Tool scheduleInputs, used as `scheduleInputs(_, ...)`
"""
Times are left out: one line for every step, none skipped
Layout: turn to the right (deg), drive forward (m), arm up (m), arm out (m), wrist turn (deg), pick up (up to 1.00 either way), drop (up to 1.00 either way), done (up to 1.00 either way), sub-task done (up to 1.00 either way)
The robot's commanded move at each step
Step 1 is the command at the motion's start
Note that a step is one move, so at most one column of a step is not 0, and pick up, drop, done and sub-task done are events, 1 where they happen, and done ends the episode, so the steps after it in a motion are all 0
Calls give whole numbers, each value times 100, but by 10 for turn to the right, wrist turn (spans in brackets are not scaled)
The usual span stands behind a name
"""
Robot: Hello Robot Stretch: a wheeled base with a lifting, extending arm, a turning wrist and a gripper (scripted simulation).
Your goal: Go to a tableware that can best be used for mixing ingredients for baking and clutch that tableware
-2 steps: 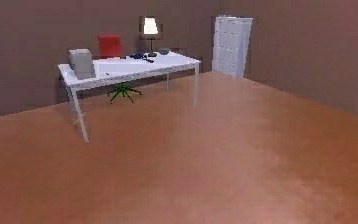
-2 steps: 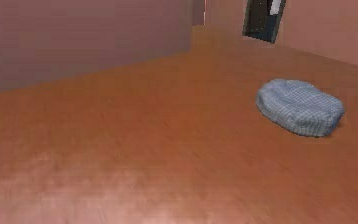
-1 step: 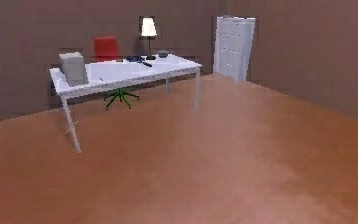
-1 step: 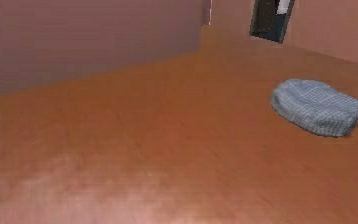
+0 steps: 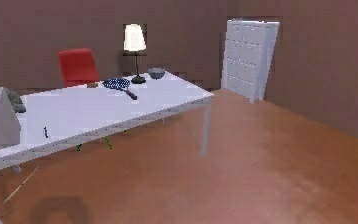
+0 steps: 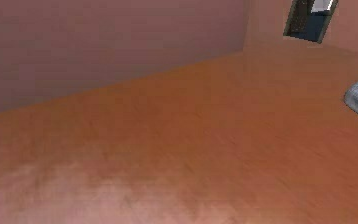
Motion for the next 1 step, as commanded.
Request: scheduleInputs(30,0,0,0,0,0,0,0,0)
